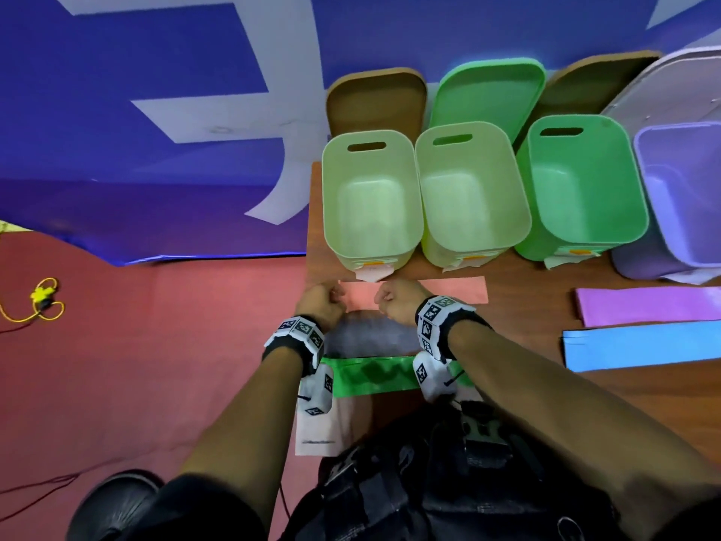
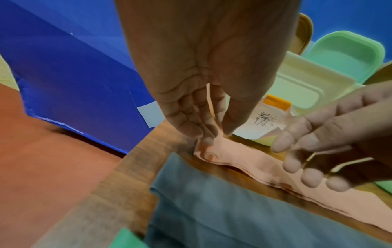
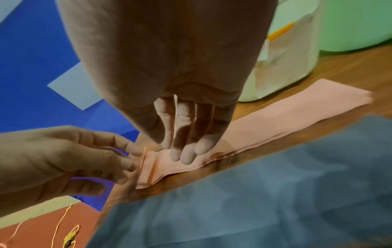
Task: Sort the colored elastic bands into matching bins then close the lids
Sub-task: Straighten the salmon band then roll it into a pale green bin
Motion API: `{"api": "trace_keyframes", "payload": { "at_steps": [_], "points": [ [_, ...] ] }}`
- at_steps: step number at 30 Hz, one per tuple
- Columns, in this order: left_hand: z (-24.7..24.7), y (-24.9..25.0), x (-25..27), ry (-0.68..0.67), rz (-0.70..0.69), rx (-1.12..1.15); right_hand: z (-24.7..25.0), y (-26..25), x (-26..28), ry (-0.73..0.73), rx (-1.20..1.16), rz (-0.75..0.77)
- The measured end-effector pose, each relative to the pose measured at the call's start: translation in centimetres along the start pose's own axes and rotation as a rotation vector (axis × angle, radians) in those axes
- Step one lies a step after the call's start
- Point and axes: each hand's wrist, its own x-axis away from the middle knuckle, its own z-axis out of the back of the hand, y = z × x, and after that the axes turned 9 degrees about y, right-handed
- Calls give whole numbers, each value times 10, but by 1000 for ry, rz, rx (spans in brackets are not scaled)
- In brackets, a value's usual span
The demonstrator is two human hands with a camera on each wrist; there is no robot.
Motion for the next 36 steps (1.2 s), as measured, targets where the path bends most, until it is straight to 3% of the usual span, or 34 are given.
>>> {"api": "trace_keyframes", "payload": {
  "at_steps": [9,15,24,36],
  "points": [
    [-3,-11,-28,-34,35,35,-17,-30,-42,-99,186,87],
    [-8,-22,-32,-27,37,87,-37,-34,-54,-137,134,17],
    [1,-18,-26,-18,-13,144,-42,-35,-53,-100,87,26],
    [18,20,5,-13,-88,358,3,-40,-11,32,73,98]
  ]
}}
